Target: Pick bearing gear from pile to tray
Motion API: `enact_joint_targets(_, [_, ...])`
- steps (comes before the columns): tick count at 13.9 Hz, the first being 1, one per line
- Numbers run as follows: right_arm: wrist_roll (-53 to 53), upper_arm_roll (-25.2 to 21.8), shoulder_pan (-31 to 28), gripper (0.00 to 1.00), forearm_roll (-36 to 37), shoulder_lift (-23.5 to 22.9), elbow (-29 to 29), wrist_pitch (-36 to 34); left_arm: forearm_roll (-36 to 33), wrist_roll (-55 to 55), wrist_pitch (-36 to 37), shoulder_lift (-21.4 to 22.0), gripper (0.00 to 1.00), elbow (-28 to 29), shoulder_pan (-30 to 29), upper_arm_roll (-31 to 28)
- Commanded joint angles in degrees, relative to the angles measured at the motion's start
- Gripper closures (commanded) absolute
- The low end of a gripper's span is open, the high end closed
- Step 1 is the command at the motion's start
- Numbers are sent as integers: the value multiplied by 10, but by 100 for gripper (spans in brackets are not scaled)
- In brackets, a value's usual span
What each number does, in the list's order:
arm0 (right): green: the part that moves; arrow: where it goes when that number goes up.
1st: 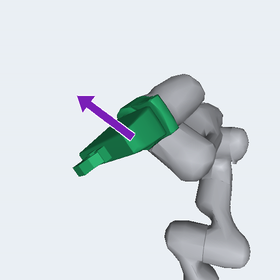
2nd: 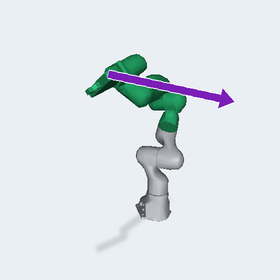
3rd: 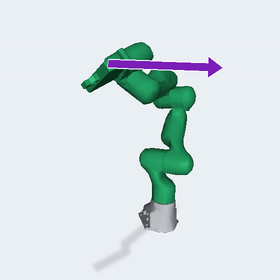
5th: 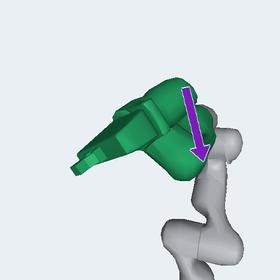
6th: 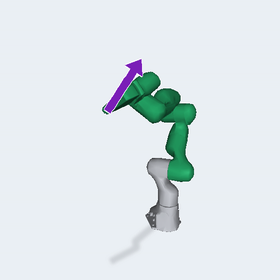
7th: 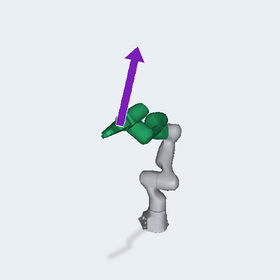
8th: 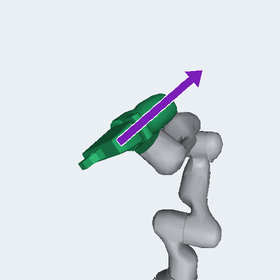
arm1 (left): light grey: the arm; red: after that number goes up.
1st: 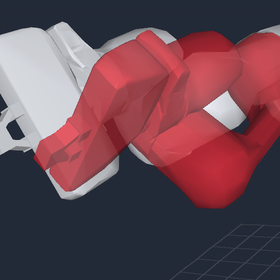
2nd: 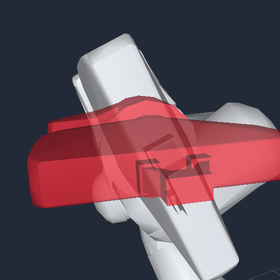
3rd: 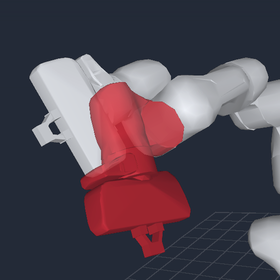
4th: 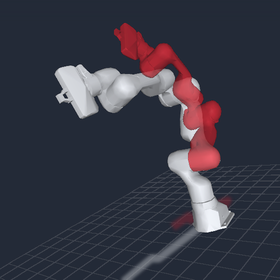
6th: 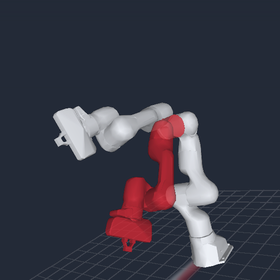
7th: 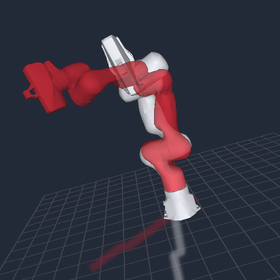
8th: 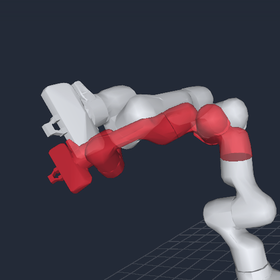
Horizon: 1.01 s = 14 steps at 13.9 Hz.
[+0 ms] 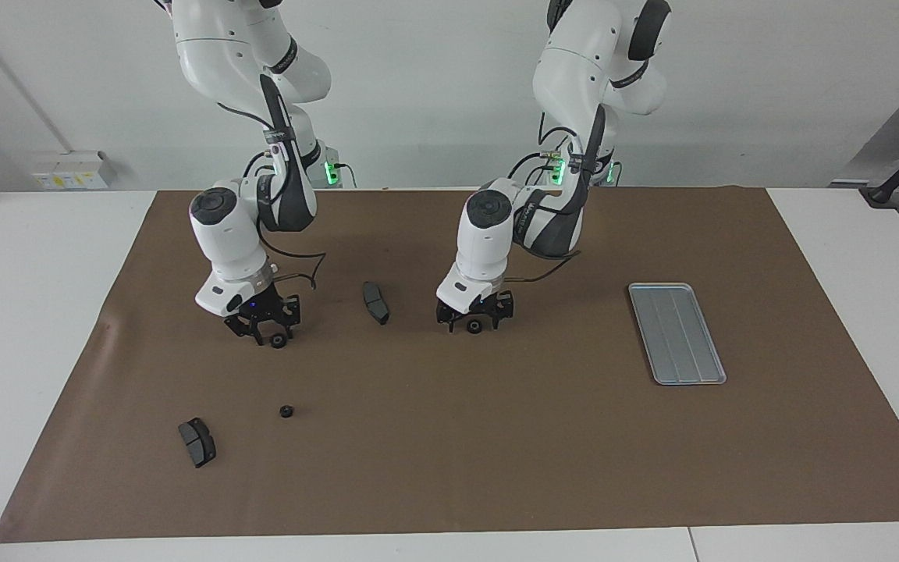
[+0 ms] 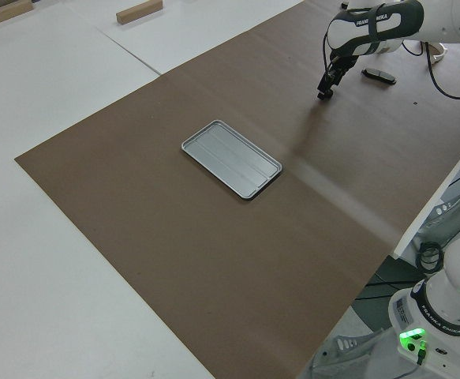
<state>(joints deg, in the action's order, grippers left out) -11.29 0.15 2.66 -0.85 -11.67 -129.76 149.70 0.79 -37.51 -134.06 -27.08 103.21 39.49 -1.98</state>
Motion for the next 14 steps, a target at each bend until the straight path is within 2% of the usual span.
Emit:
enact_joint_targets(1, [13,7,-2,93,-8,-5,-7,27,-11,0,-15,24,13,33,9,-7])
enact_joint_targets(2, [28,7,2,100,-8,-5,-7,27,-11,0,-14,25,20,34,9,-7])
enact_joint_targets(5, [53,7,10,100,-8,-5,-2,24,-11,1,-10,26,39,35,9,-7])
enact_joint_targets(7, [67,10,13,100,-8,6,9,10,-11,1,-7,27,56,35,9,-7])
enact_joint_targets(11, [115,11,19,100,-8,41,70,-106,-10,2,-4,27,91,36,9,-7])
enact_joint_targets(12, [131,12,20,100,-7,46,89,-134,-11,1,-3,27,98,36,9,-7])
enact_joint_targets(14, [166,32,20,100,-8,54,120,-178,-10,1,-2,27,100,34,8,-7])
